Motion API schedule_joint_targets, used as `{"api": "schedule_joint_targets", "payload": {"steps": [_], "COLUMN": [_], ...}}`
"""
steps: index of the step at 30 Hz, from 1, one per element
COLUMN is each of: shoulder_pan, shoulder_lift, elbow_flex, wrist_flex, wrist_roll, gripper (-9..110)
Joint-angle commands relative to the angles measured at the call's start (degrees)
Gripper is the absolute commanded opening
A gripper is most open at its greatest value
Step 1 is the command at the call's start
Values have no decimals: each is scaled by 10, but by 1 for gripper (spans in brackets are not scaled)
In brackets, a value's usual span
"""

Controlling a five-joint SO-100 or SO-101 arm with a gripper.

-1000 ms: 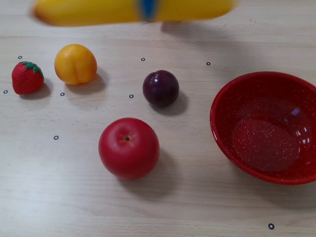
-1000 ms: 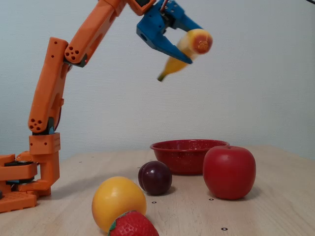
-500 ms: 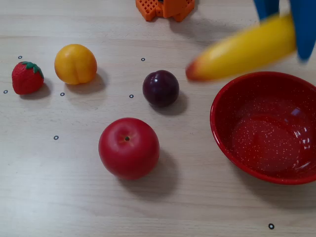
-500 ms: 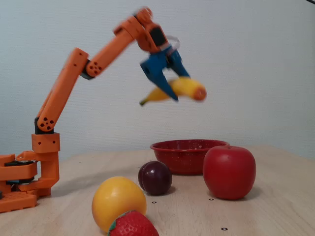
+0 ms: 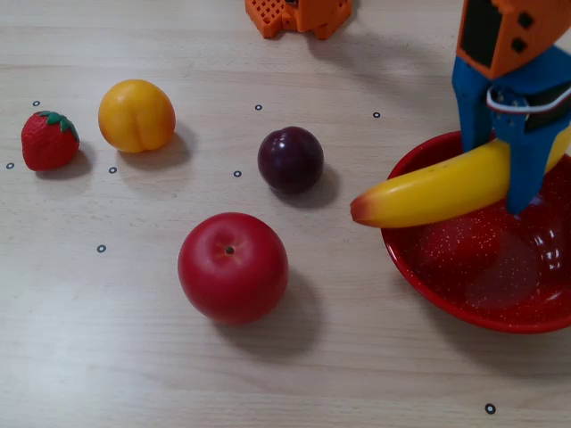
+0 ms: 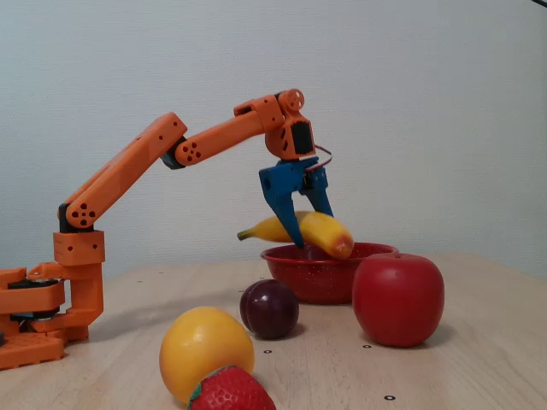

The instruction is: Put the banana in the red bowl.

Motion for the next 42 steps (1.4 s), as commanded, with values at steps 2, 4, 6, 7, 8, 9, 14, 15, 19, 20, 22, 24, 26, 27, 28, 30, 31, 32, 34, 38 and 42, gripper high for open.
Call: {"api": "schedule_joint_targets", "payload": {"steps": [2, 4, 6, 7, 8, 9, 14, 15, 19, 20, 22, 24, 26, 27, 28, 30, 31, 32, 34, 38, 42], "shoulder_pan": [6, -1, -8, -11, -13, -16, -33, -38, -73, -84, -110, -134, -159, -170, -178, -193, -200, -207, -216, -233, -247], "shoulder_lift": [34, 47, 63, 74, 85, 98, 182, 203, 310, 341, 403, 464, 525, 555, 586, 650, 680, 715, 774, 880, 962], "elbow_flex": [-48, -40, -42, -51, -65, -83, -163, -172, -142, -118, -62, 11, 93, 141, 190, 295, 349, 409, 511, 712, 873], "wrist_flex": [24, 24, 18, 17, 17, 17, 25, 30, 51, 50, 48, 49, 34, 23, 4, -31, -54, -79, -127, -224, -290], "wrist_roll": [26, 26, 25, 22, 21, 18, 11, 6, -34, -43, -75, -85, -96, -97, -98, -98, -98, -97, -98, -98, -99], "gripper": [20, 38, 51, 58, 61, 63, 63, 60, 26, 12, 0, 0, 0, 0, 0, 0, 0, 0, 0, 0, 0]}}
